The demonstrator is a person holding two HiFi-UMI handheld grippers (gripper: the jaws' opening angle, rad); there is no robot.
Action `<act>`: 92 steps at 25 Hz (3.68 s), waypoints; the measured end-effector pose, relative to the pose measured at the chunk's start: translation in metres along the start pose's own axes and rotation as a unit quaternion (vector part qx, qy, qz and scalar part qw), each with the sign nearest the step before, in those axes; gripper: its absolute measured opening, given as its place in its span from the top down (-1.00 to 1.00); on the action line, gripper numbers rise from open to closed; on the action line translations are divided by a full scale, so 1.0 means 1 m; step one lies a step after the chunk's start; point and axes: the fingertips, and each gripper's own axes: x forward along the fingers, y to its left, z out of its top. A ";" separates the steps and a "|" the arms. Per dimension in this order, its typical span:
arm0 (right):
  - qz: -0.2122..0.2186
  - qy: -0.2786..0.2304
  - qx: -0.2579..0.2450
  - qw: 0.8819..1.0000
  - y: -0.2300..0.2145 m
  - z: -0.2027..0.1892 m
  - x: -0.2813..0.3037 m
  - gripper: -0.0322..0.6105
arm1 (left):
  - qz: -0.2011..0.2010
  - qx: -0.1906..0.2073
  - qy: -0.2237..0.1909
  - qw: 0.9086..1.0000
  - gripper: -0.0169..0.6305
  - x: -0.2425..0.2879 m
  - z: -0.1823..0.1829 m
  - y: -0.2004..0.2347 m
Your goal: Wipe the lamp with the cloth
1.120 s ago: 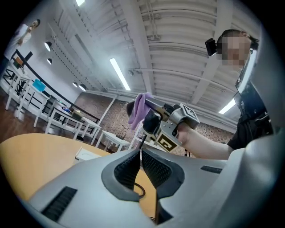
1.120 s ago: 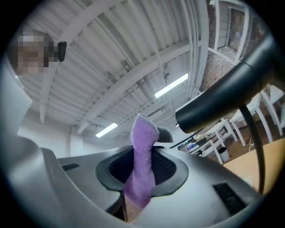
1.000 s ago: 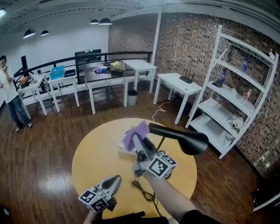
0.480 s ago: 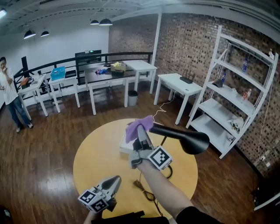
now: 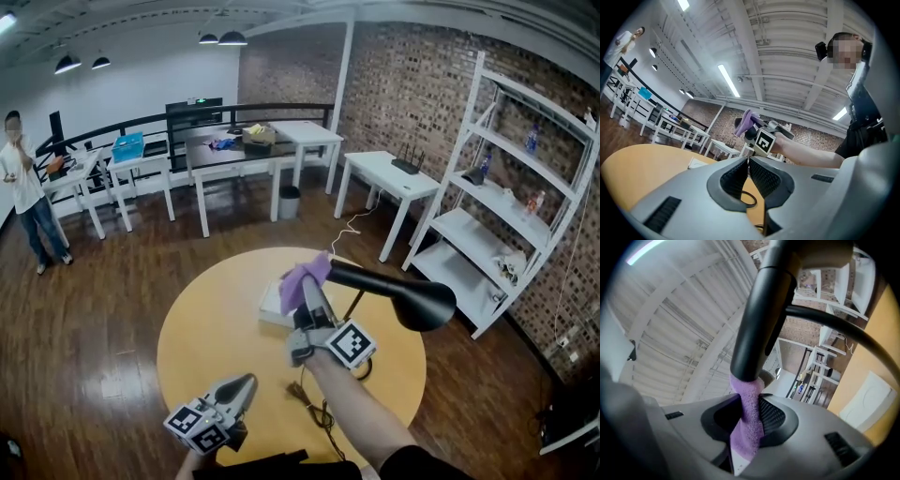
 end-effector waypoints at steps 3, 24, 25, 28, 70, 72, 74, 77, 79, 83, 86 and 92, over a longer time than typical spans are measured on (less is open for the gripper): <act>-0.001 0.018 -0.029 0.999 0.000 -0.001 -0.006 0.59 | 0.001 0.000 0.002 1.000 0.93 0.003 0.000 -0.001; -0.026 0.095 -0.103 0.990 -0.006 -0.012 -0.045 0.59 | 0.001 0.014 -0.008 1.000 0.92 -0.001 -0.001 -0.016; -0.028 0.106 -0.127 0.986 -0.004 -0.012 -0.048 0.59 | -0.001 0.016 -0.009 1.000 0.93 0.000 0.000 -0.017; -0.036 0.123 -0.191 0.973 -0.002 -0.008 -0.056 0.59 | -0.007 0.016 -0.008 1.000 0.93 0.003 0.000 -0.021; -0.059 0.213 -0.345 0.912 -0.026 -0.021 -0.093 0.59 | 0.012 0.006 -0.006 1.000 0.92 0.004 -0.011 -0.014; -0.075 0.208 -0.364 0.905 -0.029 -0.008 -0.107 0.59 | 0.013 0.009 -0.006 1.000 0.92 0.003 -0.011 -0.015; -0.106 0.191 -0.376 0.900 -0.036 0.011 -0.120 0.59 | 0.016 0.013 -0.008 1.000 0.92 0.002 -0.008 -0.014; -0.155 0.165 -0.388 0.893 -0.048 0.039 -0.132 0.59 | 0.015 0.015 -0.012 1.000 0.92 0.005 -0.003 -0.012; -0.170 0.165 -0.403 0.884 -0.053 0.047 -0.138 0.59 | 0.011 0.018 -0.012 1.000 0.92 0.008 -0.003 -0.014; -0.165 0.178 -0.427 0.871 -0.050 0.047 -0.145 0.59 | 0.009 0.016 -0.013 1.000 0.92 0.016 -0.007 -0.019; -0.118 0.199 -0.462 0.856 -0.034 0.036 -0.143 0.59 | 0.015 0.020 -0.017 1.000 0.92 0.025 -0.010 -0.022; -0.026 0.274 -0.505 0.818 -0.015 -0.011 -0.126 0.59 | 0.059 0.032 -0.047 0.997 0.92 0.032 -0.003 -0.019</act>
